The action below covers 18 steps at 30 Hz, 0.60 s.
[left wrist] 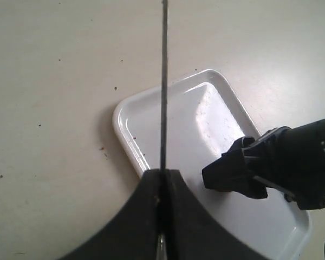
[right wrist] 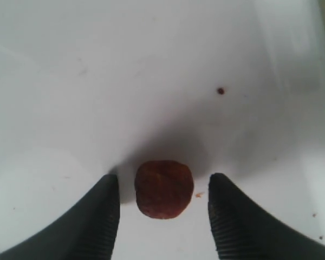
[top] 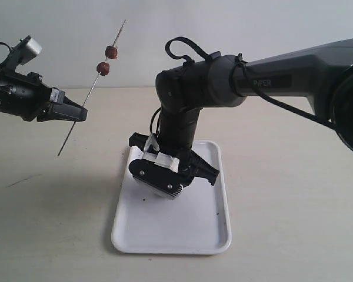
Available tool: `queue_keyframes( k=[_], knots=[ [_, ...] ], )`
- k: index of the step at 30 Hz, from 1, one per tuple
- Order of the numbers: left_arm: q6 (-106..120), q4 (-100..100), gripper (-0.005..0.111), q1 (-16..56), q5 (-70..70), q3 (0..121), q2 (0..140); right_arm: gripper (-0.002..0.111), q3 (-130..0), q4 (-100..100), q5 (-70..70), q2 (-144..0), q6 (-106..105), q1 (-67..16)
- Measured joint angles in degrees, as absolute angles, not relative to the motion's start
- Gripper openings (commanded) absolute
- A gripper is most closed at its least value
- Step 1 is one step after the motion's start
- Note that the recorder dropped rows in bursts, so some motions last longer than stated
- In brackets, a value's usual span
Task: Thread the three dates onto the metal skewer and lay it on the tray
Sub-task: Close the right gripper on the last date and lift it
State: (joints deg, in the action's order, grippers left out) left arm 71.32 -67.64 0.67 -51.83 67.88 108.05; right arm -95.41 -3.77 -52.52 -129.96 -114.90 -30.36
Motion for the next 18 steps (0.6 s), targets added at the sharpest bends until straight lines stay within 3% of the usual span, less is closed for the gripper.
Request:
queue_keyframes(
  k=[18],
  knots=[
    [71.3,-67.6,0.000,0.7,-51.8,67.9,108.1,0.034,-95.4,-3.8,-52.5,-130.1,-114.8,-30.4]
  ],
)
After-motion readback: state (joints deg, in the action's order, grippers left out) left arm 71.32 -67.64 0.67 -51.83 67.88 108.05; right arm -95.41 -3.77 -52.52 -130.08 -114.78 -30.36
